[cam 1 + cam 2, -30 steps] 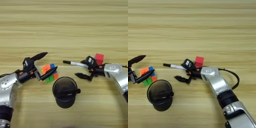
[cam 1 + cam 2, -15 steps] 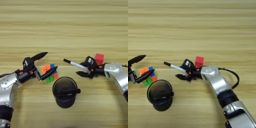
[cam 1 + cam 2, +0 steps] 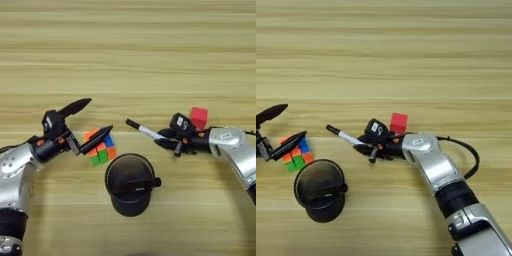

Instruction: Move the objects on the table

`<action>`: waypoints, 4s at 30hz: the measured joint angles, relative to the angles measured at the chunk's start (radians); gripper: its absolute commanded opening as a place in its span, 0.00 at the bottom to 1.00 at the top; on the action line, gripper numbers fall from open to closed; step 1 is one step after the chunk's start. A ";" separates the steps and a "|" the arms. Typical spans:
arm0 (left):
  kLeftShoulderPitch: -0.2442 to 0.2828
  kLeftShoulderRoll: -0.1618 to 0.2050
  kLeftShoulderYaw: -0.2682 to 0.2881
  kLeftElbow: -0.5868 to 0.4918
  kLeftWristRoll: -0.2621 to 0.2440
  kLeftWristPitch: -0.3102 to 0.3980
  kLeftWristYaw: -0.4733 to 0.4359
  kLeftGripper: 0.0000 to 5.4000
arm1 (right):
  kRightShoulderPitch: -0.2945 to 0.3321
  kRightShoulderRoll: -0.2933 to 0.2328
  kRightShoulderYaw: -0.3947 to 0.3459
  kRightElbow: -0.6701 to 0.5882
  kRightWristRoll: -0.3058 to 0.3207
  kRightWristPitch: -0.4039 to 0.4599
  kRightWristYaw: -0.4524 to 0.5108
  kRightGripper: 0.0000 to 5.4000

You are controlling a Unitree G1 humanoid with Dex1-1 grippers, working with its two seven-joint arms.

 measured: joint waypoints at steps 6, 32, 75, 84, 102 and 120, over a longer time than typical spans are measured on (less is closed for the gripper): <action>-0.019 -0.008 0.012 -0.001 0.005 -0.008 0.057 1.00 | 0.003 0.005 -0.005 0.000 0.000 0.000 -0.004 0.14; 0.081 0.113 0.071 -0.171 -0.044 0.034 0.019 1.00 | 0.002 0.031 -0.015 0.012 0.002 0.000 -0.012 0.14; 0.122 0.108 -0.073 -0.008 0.008 0.042 -0.108 1.00 | -0.030 -0.221 -0.049 -0.926 0.240 0.326 0.032 0.14; 0.111 0.104 -0.078 0.001 0.008 0.041 -0.108 1.00 | -0.174 -0.419 -0.005 -0.942 0.134 0.284 0.178 0.14; 0.101 0.084 -0.082 0.005 0.014 0.039 -0.104 1.00 | -0.202 -0.551 0.085 -0.928 0.138 0.259 0.395 0.14; 0.102 0.079 -0.082 0.000 0.014 0.039 -0.095 1.00 | -0.268 -0.511 0.210 -0.909 0.070 0.244 0.469 0.14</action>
